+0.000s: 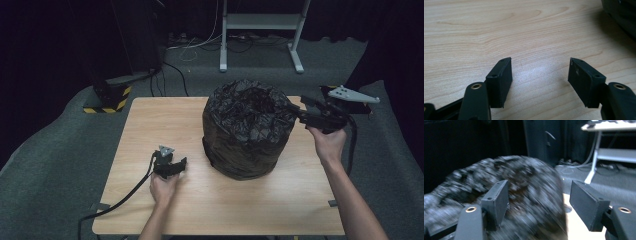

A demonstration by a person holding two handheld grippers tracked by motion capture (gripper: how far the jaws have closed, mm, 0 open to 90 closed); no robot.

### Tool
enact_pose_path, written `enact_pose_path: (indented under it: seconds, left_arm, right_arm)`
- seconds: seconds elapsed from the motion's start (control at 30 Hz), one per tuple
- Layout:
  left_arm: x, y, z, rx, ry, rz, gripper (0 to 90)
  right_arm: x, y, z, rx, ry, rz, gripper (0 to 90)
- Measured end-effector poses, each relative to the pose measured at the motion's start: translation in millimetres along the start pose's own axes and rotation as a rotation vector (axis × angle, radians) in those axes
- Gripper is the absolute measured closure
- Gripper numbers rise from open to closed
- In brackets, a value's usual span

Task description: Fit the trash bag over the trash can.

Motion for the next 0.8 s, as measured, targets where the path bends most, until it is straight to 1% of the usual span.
enact_pose_path:
  seconds: [0.03,0.07,0.13,0.17,0.2,0.27,0.37,0.43,0.47,0.5,0.6,0.7,0.73,0.8]
  left_arm:
    - [0.8,-0.1,-0.3,-0.003,0.010,-0.010,35.0]
    - [1.4,-0.1,-0.6,-0.006,0.017,-0.015,34.6]
    - [1.6,-0.1,-0.6,-0.008,0.022,-0.020,34.6]
    - [1.6,-0.1,-0.6,-0.008,0.022,-0.021,34.6]
    - [1.6,-0.1,-0.6,-0.008,0.022,-0.020,34.6]
    - [1.5,-0.2,-0.6,-0.009,0.022,-0.021,34.6]
    - [1.5,-0.2,-0.6,-0.008,0.022,-0.021,34.6]
    - [1.4,-0.2,-0.5,-0.009,0.021,-0.022,34.6]
    - [1.5,0.0,-0.7,-0.006,0.021,-0.019,34.6]
    - [1.4,-0.2,-0.6,-0.008,0.021,-0.021,34.6]
    - [1.6,-0.3,-0.5,-0.009,0.021,-0.017,34.6]
    - [1.5,-0.3,-0.5,-0.008,0.019,-0.018,34.7]
    - [1.6,-0.1,-0.7,-0.005,0.021,-0.015,34.7]
    - [1.6,-0.1,-0.7,-0.005,0.020,-0.015,34.8]
  right_arm:
    - [-8.8,9.1,-2.1,0.010,0.005,0.026,30.0]
    - [-18.4,18.4,-4.7,0.019,0.020,0.054,29.8]
    - [-39.1,35.4,-11.7,0.019,0.049,0.107,29.7]
    - [-49.7,43.5,-16.5,0.031,0.076,0.132,29.3]
    - [-59.8,50.2,-22.6,0.025,0.104,0.156,29.2]
    - [-77.1,60.0,-37.8,-0.002,0.133,0.224,29.6]
    - [-94.1,68.2,-64.0,-0.061,0.183,0.284,31.3]
    - [-99.2,69.0,-82.7,-0.114,0.203,0.306,31.6]
    - [-100.0,67.8,-91.8,-0.151,0.213,0.310,31.6]
    - [-100.0,66.6,-100.3,-0.179,0.216,0.305,31.6]
    - [-96.4,60.4,-122.6,-0.251,0.205,0.303,32.1]
    - [-91.0,54.1,-139.9,-0.312,0.195,0.293,32.8]
    - [-89.6,52.1,-144.6,-0.331,0.196,0.284,32.9]
    - [-87.8,47.5,-153.4,-0.364,0.200,0.282,33.1]
Point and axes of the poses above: each handheld gripper's, and its own axes: z roughly backward along the jaws, y roughly out of its top, x roughly to its right, the point moved 7 cm from there along -z, roughly forward along the jaws, and after that the axes turned 13 degrees about -x, right-handed, at the moved point
